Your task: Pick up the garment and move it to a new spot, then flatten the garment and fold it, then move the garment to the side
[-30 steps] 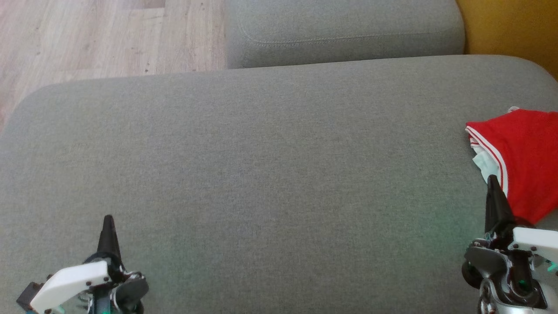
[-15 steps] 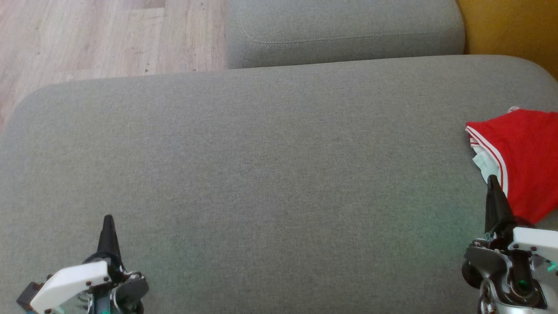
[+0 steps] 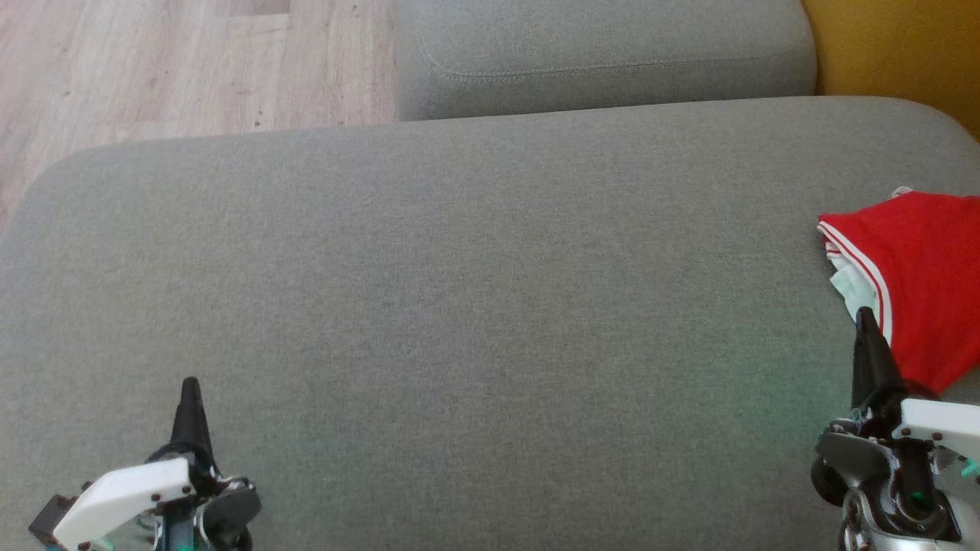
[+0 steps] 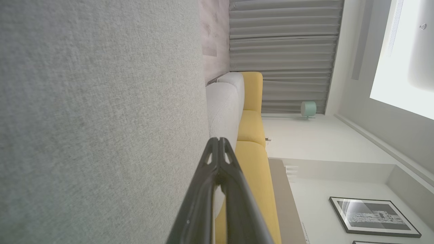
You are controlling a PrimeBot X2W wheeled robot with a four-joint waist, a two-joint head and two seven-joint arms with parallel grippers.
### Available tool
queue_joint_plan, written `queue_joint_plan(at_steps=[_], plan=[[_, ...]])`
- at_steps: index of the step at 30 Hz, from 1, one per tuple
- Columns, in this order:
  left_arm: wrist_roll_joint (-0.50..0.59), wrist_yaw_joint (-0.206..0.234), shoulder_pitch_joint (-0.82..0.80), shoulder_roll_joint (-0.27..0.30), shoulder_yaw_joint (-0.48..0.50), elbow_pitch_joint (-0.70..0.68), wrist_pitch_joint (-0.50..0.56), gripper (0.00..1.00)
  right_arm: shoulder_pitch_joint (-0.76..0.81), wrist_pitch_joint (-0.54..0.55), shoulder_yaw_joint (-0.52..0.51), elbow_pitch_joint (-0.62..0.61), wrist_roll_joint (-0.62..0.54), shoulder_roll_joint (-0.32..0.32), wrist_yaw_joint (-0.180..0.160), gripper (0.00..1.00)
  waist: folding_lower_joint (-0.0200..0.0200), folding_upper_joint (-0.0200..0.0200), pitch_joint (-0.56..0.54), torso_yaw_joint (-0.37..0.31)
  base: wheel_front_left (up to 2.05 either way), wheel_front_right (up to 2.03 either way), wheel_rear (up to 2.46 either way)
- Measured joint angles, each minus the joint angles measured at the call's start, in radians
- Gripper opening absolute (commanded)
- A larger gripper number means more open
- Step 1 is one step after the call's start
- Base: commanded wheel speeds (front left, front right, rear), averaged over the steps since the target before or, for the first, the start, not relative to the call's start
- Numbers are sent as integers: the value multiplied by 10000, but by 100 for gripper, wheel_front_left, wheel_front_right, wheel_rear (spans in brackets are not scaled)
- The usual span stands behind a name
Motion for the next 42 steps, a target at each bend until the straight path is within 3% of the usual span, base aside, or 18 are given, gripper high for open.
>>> queue_joint_plan(at_steps=[42], plan=[[0, 0, 0, 0, 0, 0, 0, 0, 0, 0, 0, 0, 0, 0, 0, 0, 0, 0, 0, 0, 0, 0, 0]])
